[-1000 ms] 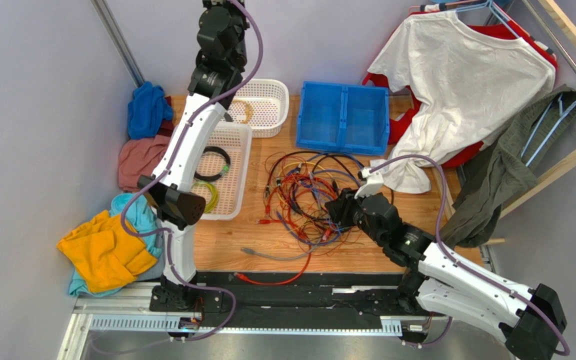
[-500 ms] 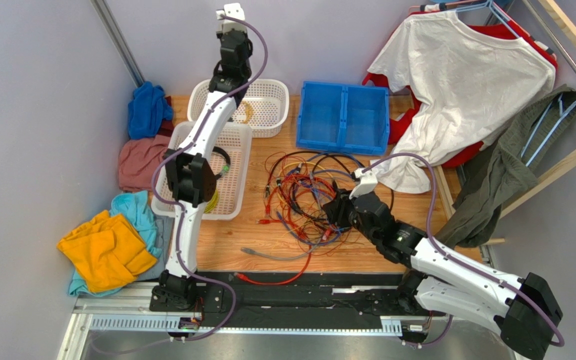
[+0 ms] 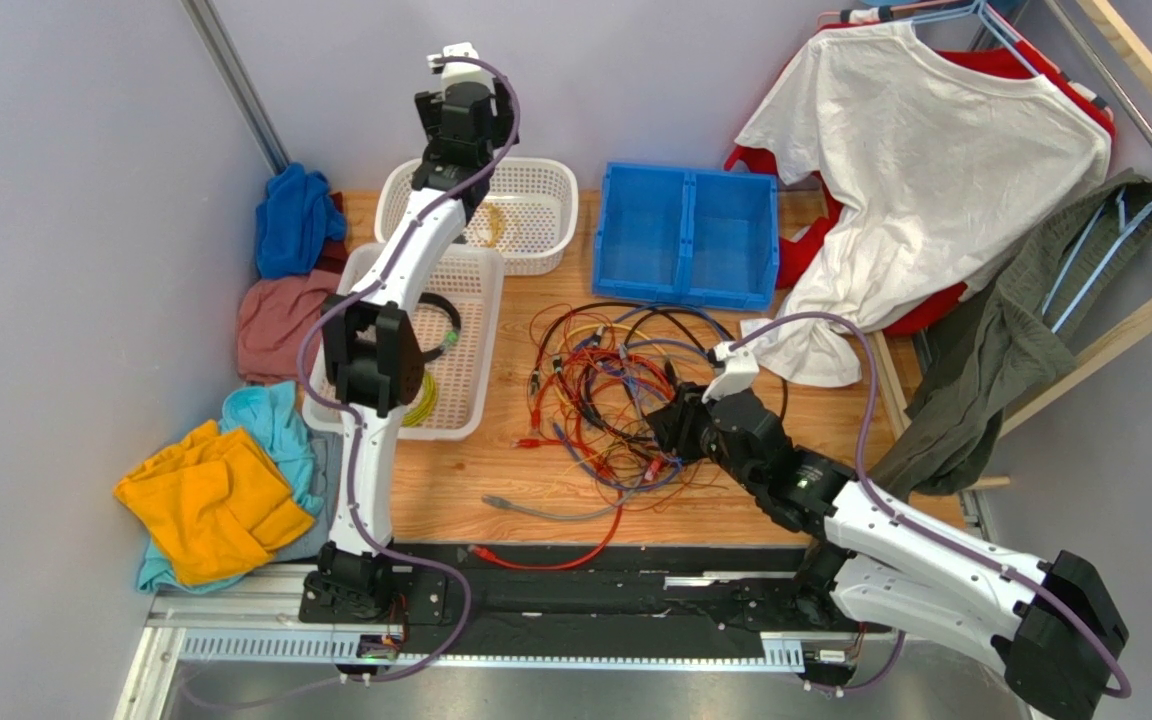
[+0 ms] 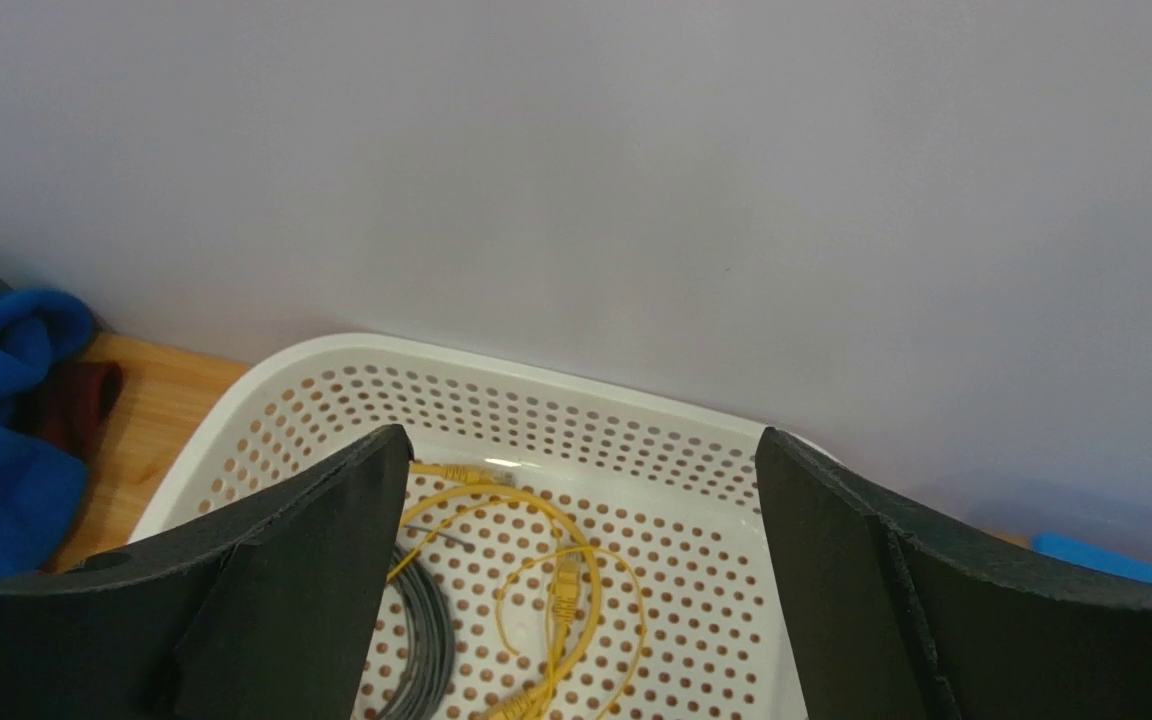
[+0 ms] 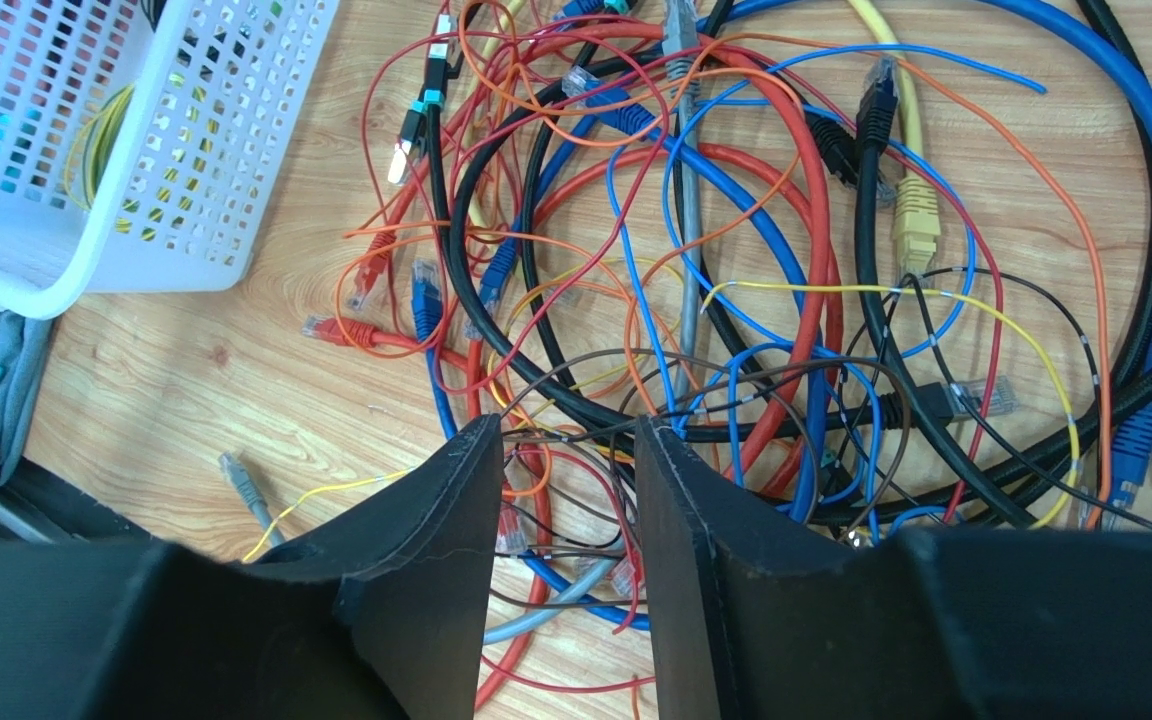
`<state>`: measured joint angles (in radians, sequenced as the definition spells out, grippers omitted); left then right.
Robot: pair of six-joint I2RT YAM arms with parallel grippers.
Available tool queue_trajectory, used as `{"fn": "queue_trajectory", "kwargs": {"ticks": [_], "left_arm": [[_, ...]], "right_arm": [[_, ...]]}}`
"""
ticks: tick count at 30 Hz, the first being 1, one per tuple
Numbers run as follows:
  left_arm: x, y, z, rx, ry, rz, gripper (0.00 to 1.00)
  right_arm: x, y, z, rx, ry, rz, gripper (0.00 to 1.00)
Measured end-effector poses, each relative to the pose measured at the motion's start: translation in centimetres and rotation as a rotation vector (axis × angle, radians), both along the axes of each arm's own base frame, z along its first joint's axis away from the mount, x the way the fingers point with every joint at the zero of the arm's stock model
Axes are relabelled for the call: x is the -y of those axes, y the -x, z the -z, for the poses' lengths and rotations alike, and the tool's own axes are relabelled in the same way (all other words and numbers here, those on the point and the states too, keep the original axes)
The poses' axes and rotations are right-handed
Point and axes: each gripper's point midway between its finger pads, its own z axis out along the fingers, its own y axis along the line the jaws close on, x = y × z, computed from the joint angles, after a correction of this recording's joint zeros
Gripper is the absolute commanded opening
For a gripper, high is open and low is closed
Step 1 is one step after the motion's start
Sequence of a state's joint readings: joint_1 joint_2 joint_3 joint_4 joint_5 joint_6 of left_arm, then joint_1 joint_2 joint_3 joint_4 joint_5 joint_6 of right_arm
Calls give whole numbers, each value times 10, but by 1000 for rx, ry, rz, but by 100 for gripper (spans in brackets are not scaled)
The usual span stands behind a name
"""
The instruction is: Untangle the cables
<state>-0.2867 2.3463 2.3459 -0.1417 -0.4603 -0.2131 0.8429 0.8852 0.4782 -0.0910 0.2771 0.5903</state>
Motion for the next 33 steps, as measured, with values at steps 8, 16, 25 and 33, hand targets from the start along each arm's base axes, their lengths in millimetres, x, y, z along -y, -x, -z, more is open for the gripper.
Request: {"fn": "queue_trajectory", "kwargs": {"ticks": [8, 16, 25, 33], "left_arm": [[60, 120, -105, 83, 52, 171, 88], [163, 319, -65, 15, 159, 585, 81], [172, 390, 140, -472, 110, 661, 81], [213, 373, 151, -519, 112, 659, 81]], "right_arm": [[13, 1, -25, 74, -56, 42, 46], [44, -2, -53, 175, -92, 163, 49], [51, 10, -50, 165, -121, 150, 45], [57, 22, -39, 124, -129, 137, 45]]}}
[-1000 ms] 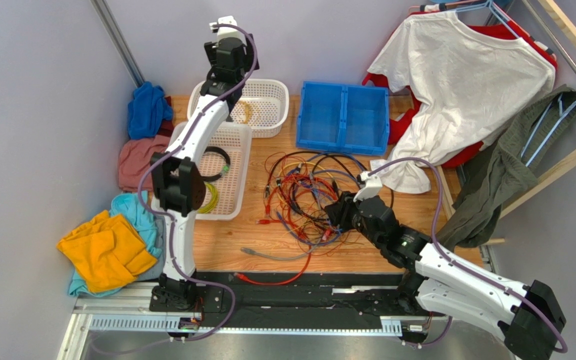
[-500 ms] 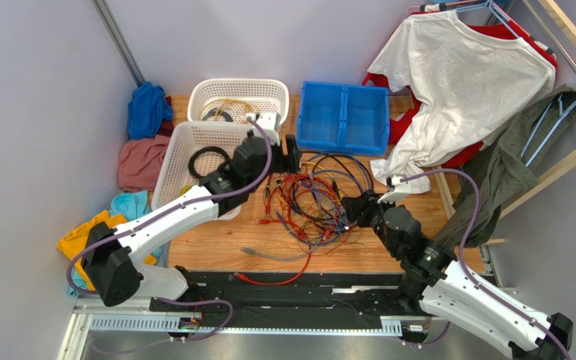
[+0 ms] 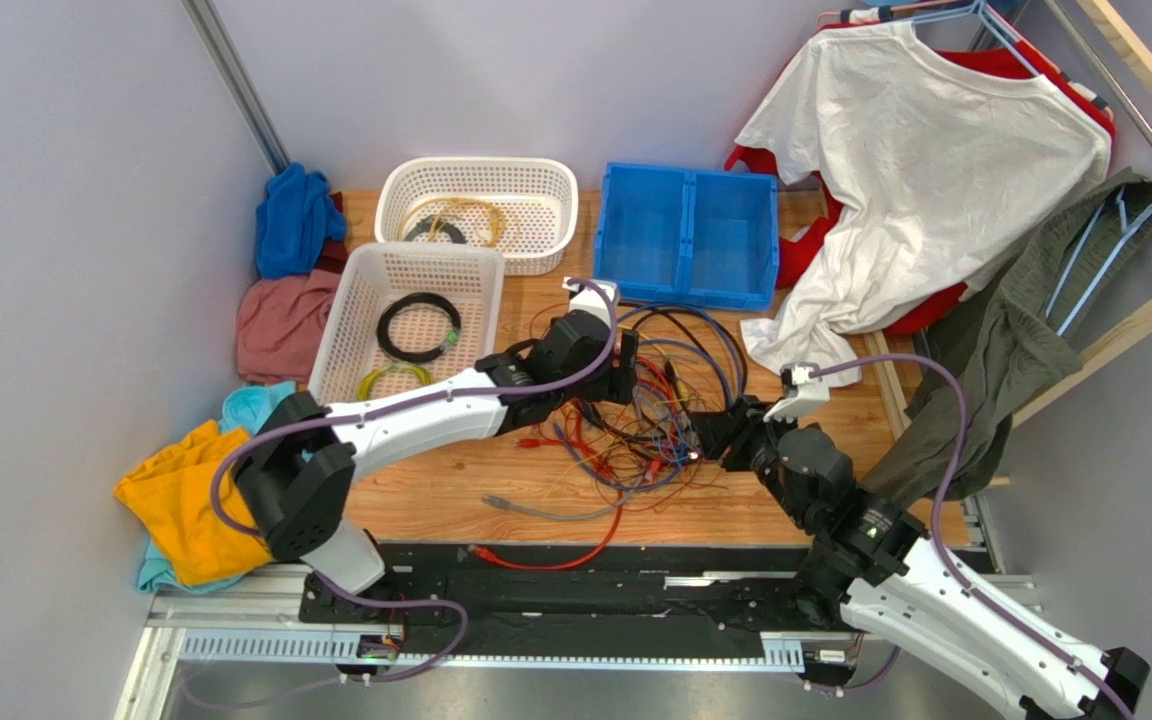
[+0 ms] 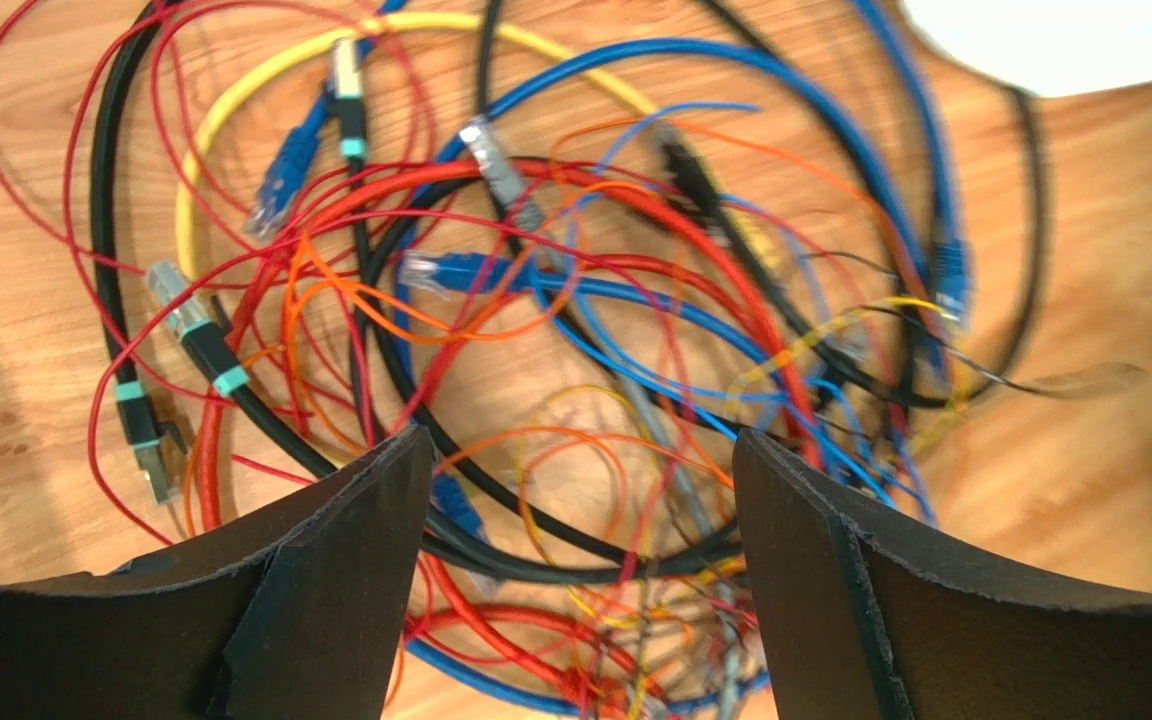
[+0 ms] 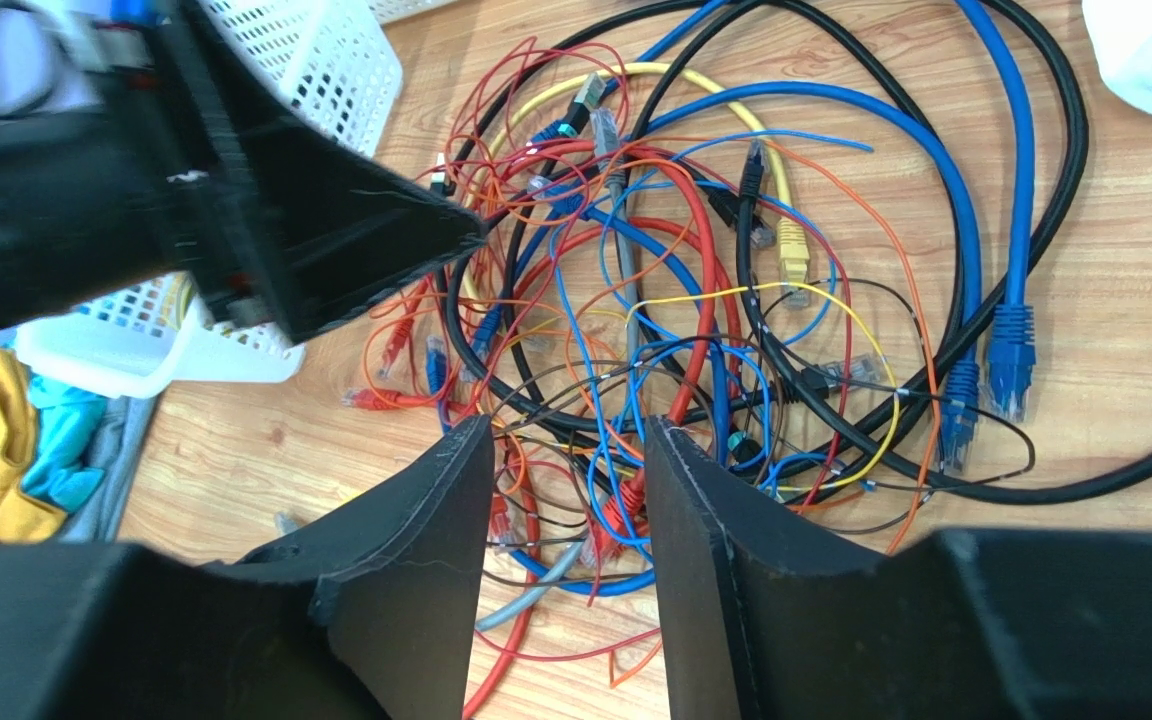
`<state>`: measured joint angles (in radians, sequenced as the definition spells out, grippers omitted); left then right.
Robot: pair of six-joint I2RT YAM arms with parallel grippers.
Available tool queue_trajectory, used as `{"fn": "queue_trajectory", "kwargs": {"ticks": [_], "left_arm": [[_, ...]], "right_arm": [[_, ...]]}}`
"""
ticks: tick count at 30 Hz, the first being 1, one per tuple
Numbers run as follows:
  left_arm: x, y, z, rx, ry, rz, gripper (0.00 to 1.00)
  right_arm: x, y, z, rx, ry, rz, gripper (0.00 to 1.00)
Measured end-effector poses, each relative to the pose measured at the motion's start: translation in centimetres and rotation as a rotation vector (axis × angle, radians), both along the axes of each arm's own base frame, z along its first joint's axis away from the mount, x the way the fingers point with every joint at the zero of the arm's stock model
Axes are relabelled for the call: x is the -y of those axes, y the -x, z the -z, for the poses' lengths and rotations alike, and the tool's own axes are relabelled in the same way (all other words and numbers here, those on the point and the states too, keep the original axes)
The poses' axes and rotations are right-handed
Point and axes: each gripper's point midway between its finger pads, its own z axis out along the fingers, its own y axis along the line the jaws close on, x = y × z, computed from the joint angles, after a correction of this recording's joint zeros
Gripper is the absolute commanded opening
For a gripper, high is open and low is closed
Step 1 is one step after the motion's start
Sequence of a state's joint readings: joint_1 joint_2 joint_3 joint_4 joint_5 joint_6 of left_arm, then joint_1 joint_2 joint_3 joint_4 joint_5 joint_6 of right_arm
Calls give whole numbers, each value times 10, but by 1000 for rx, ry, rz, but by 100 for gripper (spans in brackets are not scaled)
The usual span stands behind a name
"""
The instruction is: Untangle the cables
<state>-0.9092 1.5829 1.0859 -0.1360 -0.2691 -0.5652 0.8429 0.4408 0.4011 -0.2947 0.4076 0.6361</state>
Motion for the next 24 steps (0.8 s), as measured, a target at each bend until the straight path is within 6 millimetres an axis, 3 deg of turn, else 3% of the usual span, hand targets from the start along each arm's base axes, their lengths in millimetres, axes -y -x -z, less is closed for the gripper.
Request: {"fn": "queue_trajectory", "kwargs": {"ticks": [6, 11, 14, 15, 17, 18, 19, 24], "left_arm": [[-10, -16, 45, -63, -163, -109, 81], [-26, -13, 61, -87, -243, -146, 80], [-29, -15, 62, -78, -259, -162, 65], [-31, -16, 65, -78, -269, -168, 48], [-33, -16, 71, -86, -286, -174, 28], [-33, -16, 73, -90, -291, -175, 10], [-34, -15, 76, -93, -301, -171, 3], [-36, -16, 76, -85, -319, -168, 0]], "right_arm": [[2, 4, 4, 1, -20, -5, 45], [0, 4, 11, -21, -2, -10, 45], [-1, 3, 17, -39, 17, -12, 44], [-1, 3, 18, -42, 20, -12, 44], [-2, 3, 20, -45, 24, -11, 44], [-2, 3, 20, -45, 24, -11, 44], [-2, 3, 20, -45, 24, -11, 44], [-1, 3, 23, -48, 27, -11, 43]]}}
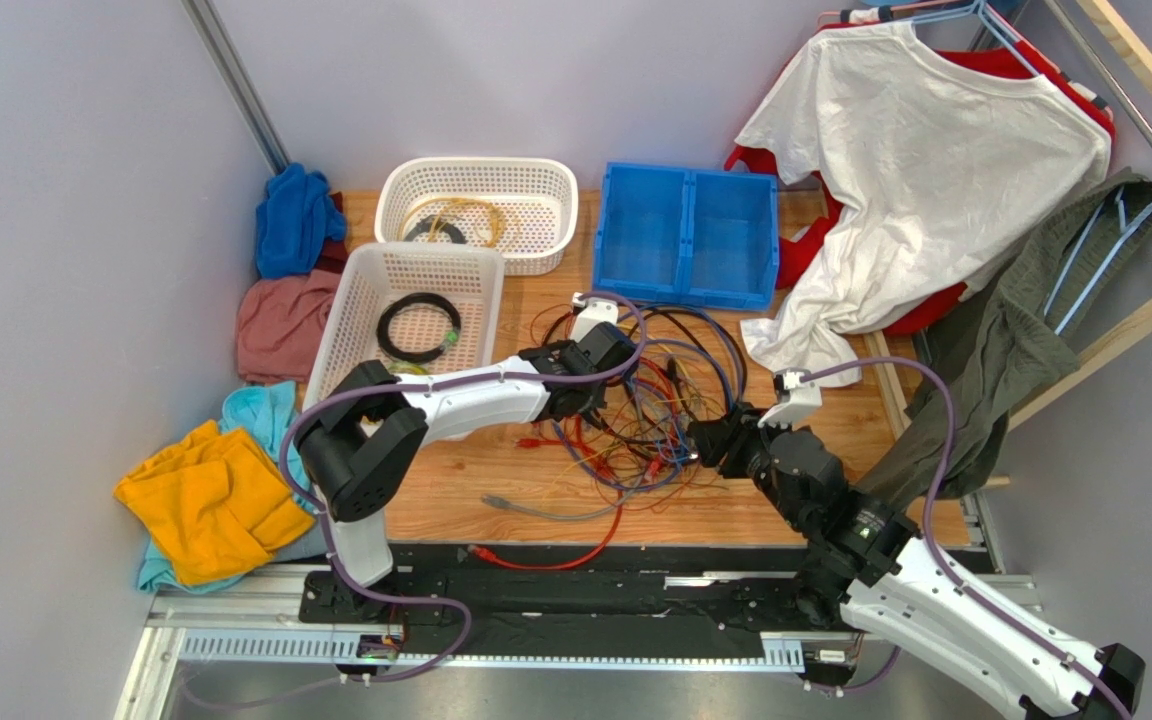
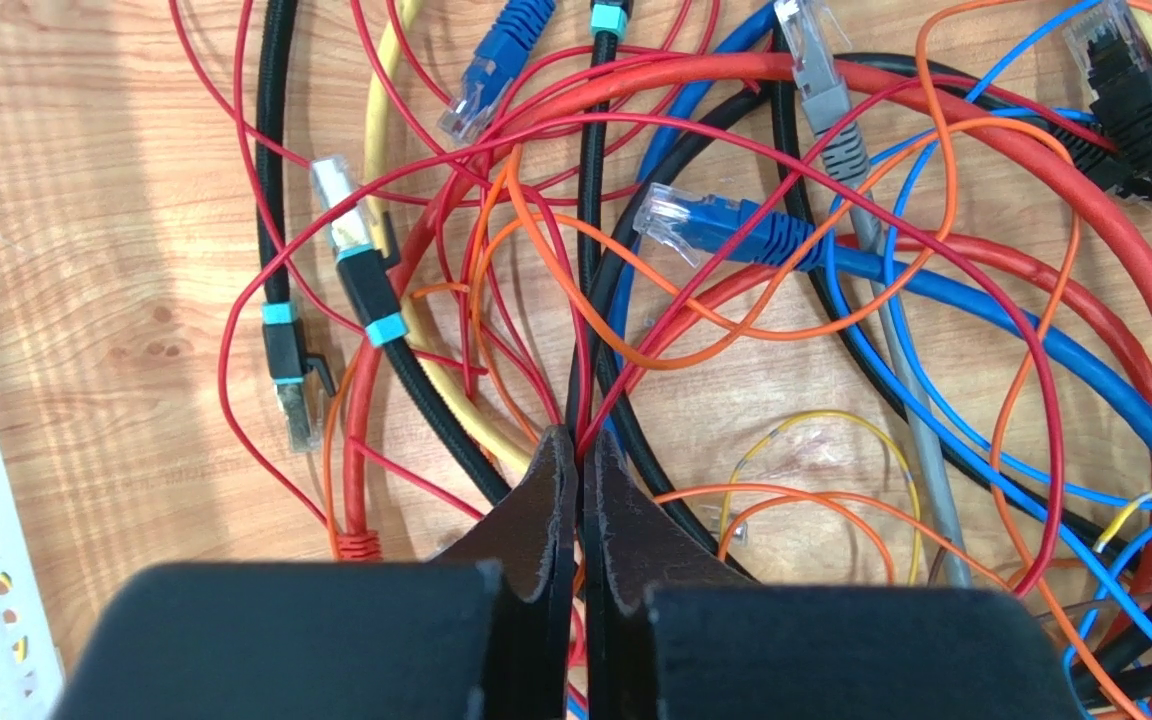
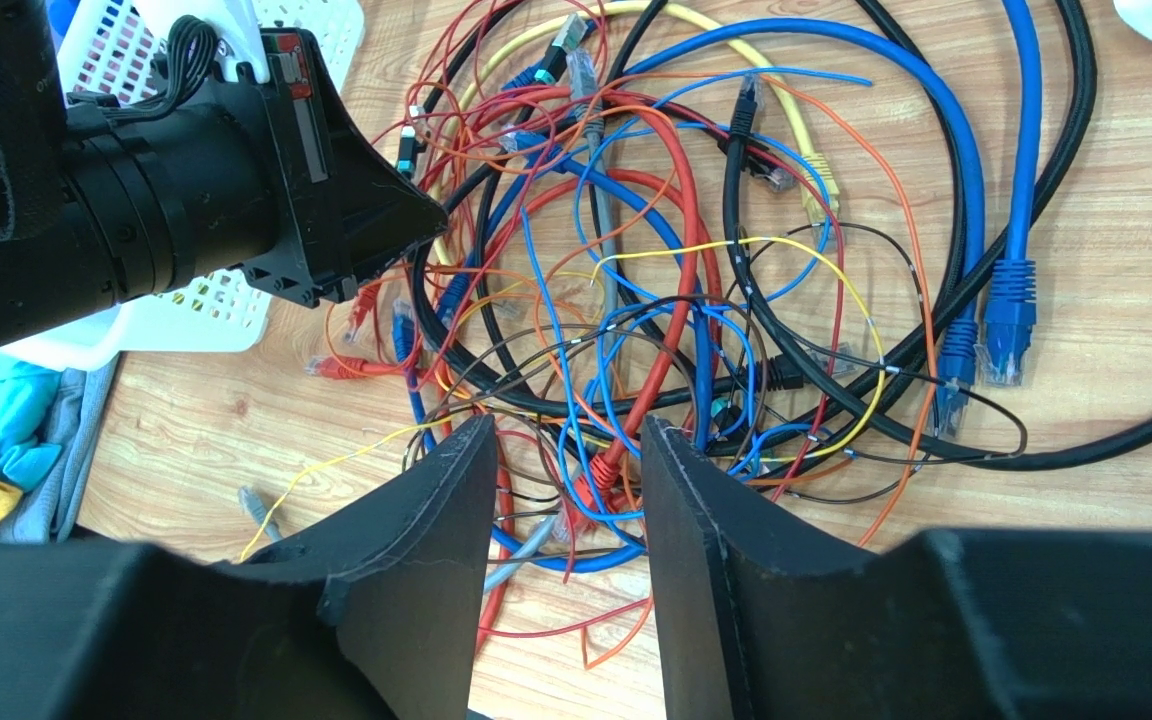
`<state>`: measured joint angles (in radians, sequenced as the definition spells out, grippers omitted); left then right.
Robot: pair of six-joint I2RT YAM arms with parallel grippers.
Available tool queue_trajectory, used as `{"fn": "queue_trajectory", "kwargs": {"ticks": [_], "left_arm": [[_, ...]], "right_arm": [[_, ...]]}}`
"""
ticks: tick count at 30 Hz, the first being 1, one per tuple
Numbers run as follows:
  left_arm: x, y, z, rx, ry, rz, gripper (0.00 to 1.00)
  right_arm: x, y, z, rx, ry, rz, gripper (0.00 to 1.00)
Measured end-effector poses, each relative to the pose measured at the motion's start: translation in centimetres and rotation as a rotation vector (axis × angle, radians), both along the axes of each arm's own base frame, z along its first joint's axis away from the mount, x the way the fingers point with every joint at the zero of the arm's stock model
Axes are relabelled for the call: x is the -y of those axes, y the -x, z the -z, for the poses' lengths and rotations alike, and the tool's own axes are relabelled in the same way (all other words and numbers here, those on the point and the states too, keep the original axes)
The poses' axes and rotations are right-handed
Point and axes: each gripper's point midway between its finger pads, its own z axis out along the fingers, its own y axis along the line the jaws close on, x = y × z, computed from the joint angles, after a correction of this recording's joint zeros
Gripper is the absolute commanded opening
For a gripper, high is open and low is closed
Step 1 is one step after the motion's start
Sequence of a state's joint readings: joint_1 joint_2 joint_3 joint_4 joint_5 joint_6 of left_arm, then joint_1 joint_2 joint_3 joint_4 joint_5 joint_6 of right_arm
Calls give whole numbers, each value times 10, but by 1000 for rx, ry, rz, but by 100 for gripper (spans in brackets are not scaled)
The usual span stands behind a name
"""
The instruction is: Untangle the cables
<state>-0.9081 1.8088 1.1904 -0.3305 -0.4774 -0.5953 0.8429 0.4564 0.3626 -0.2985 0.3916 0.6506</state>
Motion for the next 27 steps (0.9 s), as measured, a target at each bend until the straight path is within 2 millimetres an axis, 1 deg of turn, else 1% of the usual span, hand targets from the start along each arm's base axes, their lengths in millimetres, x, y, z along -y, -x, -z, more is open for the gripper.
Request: {"fn": "queue_trajectory", "kwargs": {"ticks": [2, 4, 6, 8, 10, 15, 16, 18, 19, 21, 23, 24, 25, 27], "left_arm": [[-1, 0, -3, 6, 0, -1, 0], [-2, 1, -13, 16, 9, 4, 0], [-6, 4, -42, 55, 44, 19, 0], [-8, 7, -88, 122, 122, 48, 0], [-12, 14, -154, 231, 242, 88, 0], [-32, 46, -356, 552, 574, 207, 0], [-36, 53, -383, 591, 614, 229, 0], [-43, 69, -445, 686, 702, 287, 0], [-44, 75, -464, 711, 725, 317, 0], [-45, 87, -495, 746, 757, 372, 0], [-42, 92, -511, 764, 773, 413, 0], [-39, 93, -512, 762, 774, 428, 0], [-35, 93, -509, 750, 768, 442, 0], [-26, 91, -495, 708, 743, 465, 0]], "right_arm": [[0, 0, 0, -1, 0, 0, 43], [0, 1, -1, 3, -4, -1, 43], [1, 1, -3, 8, -10, -1, 43], [1, 1, -5, 14, -17, -1, 43], [1, 1, -6, 18, -20, -1, 43], [0, 2, -6, 20, -19, -13, 44], [-1, 3, -7, 21, -19, -19, 46], [-3, 4, -9, 27, -22, -35, 48], [-5, 5, -10, 30, -25, -48, 49], [-8, 6, -14, 39, -34, -65, 50], [-11, 7, -20, 51, -45, -84, 51], [-12, 8, -24, 58, -52, -93, 52], [-14, 8, -27, 66, -58, -103, 53], [-16, 10, -36, 87, -73, -124, 56]]}}
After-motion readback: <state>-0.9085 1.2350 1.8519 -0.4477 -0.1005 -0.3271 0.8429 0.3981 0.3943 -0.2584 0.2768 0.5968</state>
